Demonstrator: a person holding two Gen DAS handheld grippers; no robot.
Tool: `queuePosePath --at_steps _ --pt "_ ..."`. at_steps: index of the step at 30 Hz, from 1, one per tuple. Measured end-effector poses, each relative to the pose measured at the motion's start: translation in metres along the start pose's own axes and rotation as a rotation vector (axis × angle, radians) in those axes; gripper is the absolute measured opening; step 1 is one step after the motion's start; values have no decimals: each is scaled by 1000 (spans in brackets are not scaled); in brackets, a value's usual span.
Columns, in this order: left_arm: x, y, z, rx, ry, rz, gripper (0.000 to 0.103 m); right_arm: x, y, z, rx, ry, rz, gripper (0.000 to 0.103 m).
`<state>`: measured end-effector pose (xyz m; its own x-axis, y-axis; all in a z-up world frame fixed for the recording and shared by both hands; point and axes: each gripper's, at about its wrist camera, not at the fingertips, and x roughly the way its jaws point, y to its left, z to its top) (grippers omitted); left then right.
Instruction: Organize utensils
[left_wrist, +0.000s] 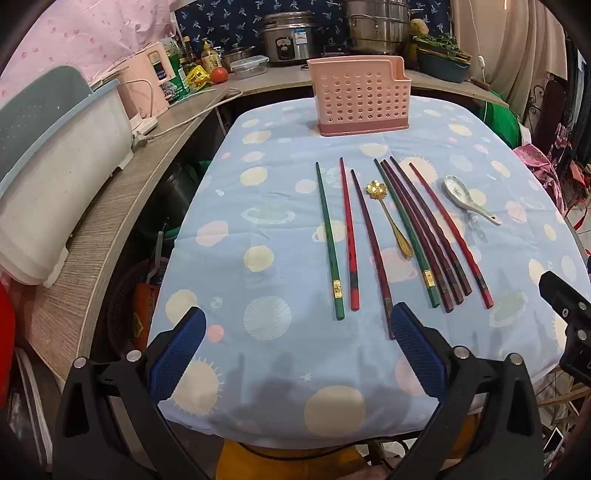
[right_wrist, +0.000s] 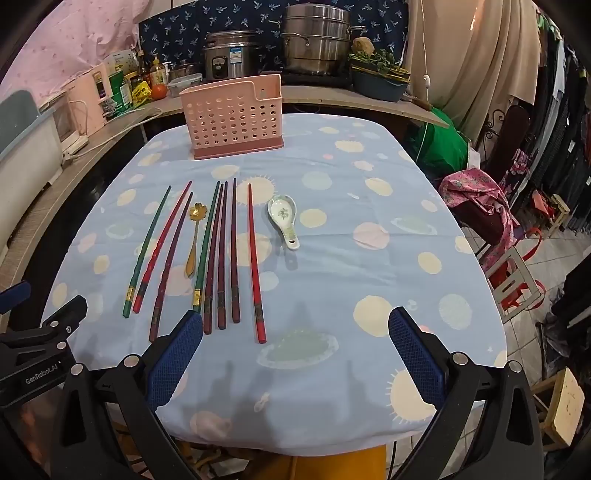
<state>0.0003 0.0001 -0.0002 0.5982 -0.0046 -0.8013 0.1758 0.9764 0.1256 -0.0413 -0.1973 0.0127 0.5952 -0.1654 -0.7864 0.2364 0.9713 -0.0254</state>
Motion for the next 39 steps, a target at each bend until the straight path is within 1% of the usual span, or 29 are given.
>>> queuePosePath --at_steps 9,11,39 --pt "1 7 -2 5 -5 -9 95 1 1 0 -6 5 -7 96" --pt "2 1 -1 7 -6 8 95 0 0 0 -6 5 -7 96" --pt "2 0 0 11 -5 13 95 1 2 2 -9 8 -9 96"
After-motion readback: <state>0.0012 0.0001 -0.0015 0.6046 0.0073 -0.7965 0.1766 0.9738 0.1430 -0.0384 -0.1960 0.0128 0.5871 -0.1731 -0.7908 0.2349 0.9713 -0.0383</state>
